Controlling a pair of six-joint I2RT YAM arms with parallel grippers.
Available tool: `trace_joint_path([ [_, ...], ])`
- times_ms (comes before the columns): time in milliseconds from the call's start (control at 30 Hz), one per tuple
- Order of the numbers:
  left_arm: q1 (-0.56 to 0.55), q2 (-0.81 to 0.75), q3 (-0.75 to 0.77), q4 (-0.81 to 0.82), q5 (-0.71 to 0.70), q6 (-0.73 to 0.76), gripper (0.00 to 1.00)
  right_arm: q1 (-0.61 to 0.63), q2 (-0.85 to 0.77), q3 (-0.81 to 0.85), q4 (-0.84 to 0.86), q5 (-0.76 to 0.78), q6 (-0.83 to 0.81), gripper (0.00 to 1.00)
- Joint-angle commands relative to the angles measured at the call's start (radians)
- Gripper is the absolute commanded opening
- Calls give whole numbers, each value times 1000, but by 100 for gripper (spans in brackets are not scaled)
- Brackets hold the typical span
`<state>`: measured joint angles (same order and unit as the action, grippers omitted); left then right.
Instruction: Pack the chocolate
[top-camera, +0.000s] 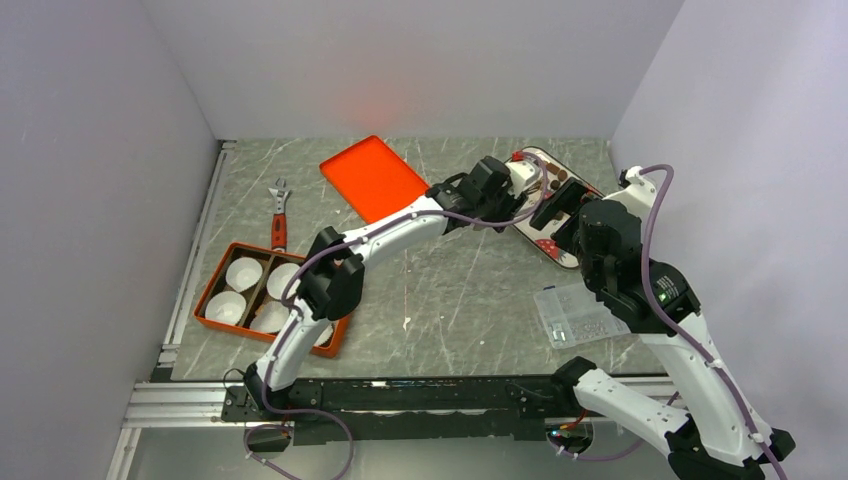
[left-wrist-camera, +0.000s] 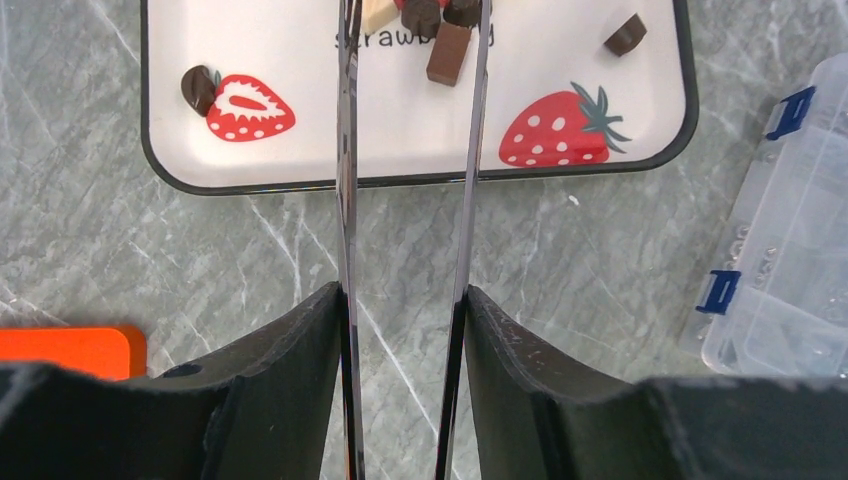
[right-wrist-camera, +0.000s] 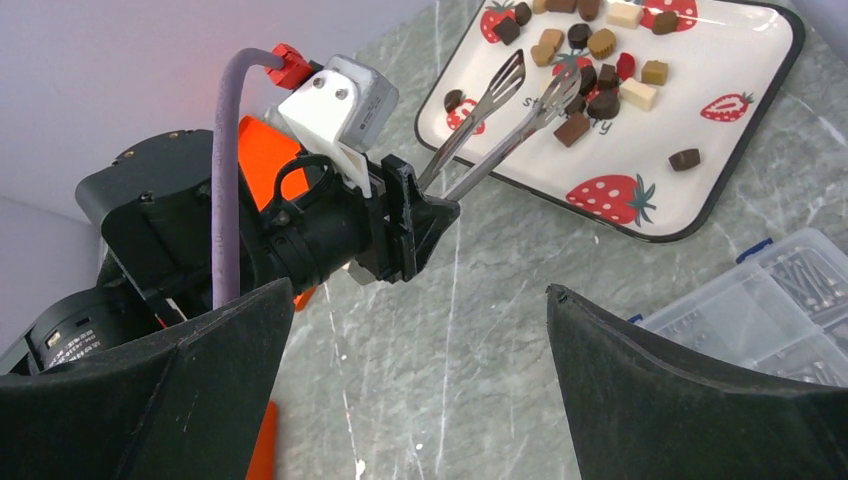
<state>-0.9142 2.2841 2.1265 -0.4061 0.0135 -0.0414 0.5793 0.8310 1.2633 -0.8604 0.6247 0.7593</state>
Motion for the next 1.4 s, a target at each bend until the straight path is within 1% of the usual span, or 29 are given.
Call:
trace_joint_path([
  [0, -12, 27, 40, 53, 31, 73, 51, 6, -2, 34, 11, -16, -9, 100],
  [667, -18, 138, 62, 55, 60, 80, 49, 6, -1, 10, 12, -26, -8, 100],
  [933, -19, 128, 48, 59, 57, 80, 41, 7, 7, 3, 20, -33, -13, 100],
  [1133, -20, 109, 38, 65, 57, 84, 31, 6, 7, -8, 25, -36, -15, 100],
  [1367, -21, 63, 16, 81, 74, 75, 23, 6, 14, -4, 25, -34, -17, 100],
])
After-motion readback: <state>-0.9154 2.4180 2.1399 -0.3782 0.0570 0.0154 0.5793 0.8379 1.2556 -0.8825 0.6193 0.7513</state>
